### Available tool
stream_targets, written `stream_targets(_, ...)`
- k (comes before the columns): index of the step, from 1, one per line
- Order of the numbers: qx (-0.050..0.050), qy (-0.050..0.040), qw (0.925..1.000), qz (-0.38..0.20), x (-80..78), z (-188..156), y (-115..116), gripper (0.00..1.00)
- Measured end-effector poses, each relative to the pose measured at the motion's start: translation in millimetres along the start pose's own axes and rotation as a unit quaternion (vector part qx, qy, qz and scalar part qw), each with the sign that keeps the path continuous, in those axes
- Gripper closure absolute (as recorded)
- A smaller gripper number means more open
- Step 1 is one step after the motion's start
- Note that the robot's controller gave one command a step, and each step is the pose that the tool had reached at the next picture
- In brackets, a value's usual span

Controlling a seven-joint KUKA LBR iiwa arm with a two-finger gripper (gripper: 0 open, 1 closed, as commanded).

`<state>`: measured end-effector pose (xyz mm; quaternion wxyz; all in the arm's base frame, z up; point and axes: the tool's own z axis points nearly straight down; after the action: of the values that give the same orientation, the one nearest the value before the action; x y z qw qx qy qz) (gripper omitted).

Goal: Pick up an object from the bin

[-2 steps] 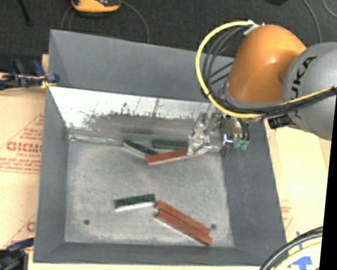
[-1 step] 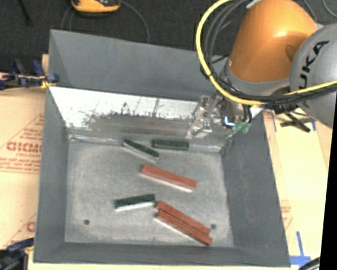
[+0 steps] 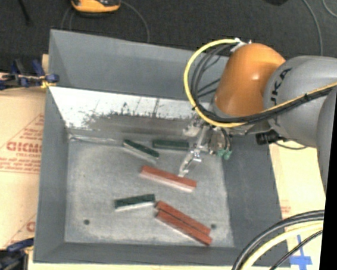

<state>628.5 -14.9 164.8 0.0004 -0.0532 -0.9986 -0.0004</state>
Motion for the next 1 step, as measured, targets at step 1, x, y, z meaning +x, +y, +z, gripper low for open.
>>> stream_targets(1, 0.0, -0.0023, 1.0, 0.0, -0.9, -4.0, -0.3, 0.0)
